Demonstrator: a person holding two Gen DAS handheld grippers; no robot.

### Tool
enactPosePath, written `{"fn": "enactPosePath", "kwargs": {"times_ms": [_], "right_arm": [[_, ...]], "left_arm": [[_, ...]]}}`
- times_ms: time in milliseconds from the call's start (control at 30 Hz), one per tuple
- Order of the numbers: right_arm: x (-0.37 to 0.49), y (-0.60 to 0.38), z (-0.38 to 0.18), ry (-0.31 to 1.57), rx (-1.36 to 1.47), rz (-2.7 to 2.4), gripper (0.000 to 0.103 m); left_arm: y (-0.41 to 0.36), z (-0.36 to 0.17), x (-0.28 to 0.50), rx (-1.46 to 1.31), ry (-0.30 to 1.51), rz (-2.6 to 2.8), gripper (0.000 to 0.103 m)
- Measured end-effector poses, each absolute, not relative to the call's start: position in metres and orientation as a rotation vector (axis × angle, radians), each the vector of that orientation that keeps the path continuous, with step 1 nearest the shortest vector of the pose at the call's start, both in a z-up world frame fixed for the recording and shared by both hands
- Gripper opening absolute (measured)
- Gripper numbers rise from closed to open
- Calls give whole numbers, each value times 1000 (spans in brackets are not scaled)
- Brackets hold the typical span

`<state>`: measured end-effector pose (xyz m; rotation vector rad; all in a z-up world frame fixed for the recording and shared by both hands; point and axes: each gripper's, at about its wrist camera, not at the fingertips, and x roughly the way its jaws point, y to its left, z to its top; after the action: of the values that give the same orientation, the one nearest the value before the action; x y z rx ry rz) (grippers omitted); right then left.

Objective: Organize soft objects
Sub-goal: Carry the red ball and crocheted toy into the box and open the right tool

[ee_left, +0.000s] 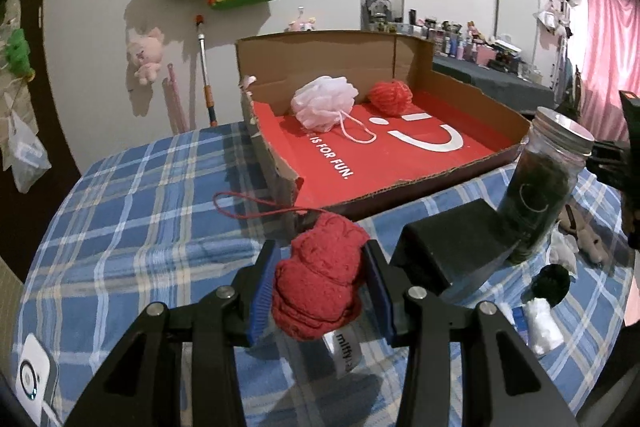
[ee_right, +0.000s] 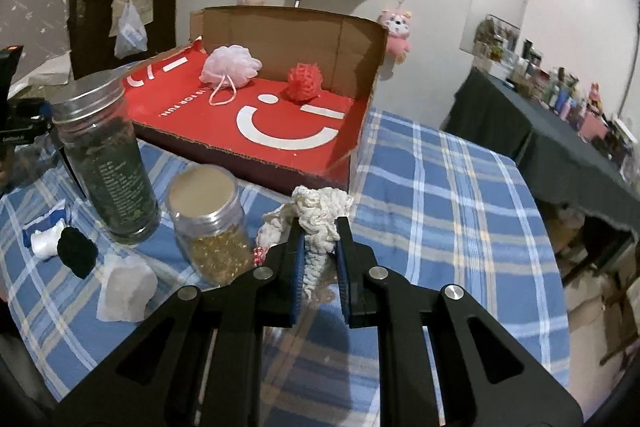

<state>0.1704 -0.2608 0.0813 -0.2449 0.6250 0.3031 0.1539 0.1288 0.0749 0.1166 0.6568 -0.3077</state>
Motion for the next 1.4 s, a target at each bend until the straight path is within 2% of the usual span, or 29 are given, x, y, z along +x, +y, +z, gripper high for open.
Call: {"fn": "enactPosePath", "kwargs": {"times_ms": [333, 767, 1100, 1400], "right_arm": [[189, -255, 90, 589, -272, 382, 14], [238, -232, 120, 563, -225, 490, 14], [325, -197, 132, 738, -188, 486, 14], [402, -181, 101, 978, -165, 321, 14]], "left_arm": [[125, 85, 165, 139, 614, -380, 45], [95, 126, 195, 134, 547, -467, 45], [68, 134, 275, 81, 698, -415, 46], [51, 112, 337, 96, 890, -305, 46]]}}
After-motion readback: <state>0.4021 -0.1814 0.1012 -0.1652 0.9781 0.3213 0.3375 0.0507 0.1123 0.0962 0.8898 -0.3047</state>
